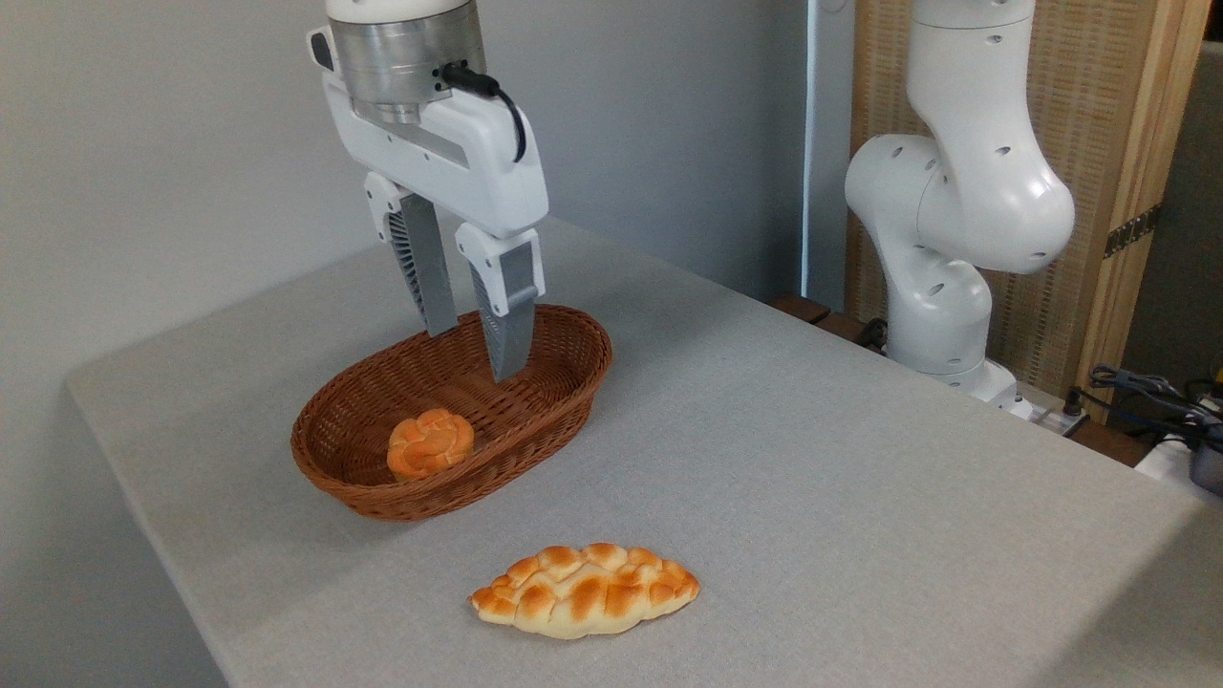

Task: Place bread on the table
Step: 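Lower the open gripper into the wicker basket over the round bun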

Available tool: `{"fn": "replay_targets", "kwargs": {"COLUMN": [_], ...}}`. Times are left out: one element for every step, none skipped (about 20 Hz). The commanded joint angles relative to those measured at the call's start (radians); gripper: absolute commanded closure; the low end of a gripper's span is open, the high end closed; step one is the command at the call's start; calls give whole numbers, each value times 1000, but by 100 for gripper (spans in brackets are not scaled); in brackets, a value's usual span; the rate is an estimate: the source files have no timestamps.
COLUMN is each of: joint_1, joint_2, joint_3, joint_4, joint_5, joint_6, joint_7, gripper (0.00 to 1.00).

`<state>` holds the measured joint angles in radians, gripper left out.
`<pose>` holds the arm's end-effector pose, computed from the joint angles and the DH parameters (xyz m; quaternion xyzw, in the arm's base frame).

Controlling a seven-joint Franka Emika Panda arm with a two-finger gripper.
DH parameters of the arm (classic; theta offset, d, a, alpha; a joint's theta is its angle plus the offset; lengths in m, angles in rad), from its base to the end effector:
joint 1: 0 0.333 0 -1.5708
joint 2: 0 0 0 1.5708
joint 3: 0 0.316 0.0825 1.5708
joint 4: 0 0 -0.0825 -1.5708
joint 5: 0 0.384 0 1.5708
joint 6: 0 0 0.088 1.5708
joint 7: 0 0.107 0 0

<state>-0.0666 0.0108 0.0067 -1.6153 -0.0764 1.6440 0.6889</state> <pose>0.5623 -0.0414 0.6041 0.9309 -0.3632 0.0203 0.0334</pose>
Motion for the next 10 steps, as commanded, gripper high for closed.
{"fn": "replay_targets", "kwargs": {"joint_1": [-18, -27, -35, -47, -53, -59, -68, -73, -87, -97], "joint_2": [-2, -2, -3, -5, -5, -5, -3, -3, -3, -2], "joint_3": [-14, -19, -19, -19, -20, -30, -39, -40, -48, -51], "joint_4": [-64, -84, -106, -126, -139, -150, -167, -190, -216, -237], "joint_5": [-17, -17, -19, -19, -19, -20, -26, -29, -33, -33], "joint_6": [106, 143, 174, 187, 191, 197, 214, 250, 292, 331], "joint_7": [12, 9, 8, 9, 9, 9, 9, 9, 9, 9], "gripper": [0, 0, 0, 0, 0, 0, 0, 0, 0, 0]}}
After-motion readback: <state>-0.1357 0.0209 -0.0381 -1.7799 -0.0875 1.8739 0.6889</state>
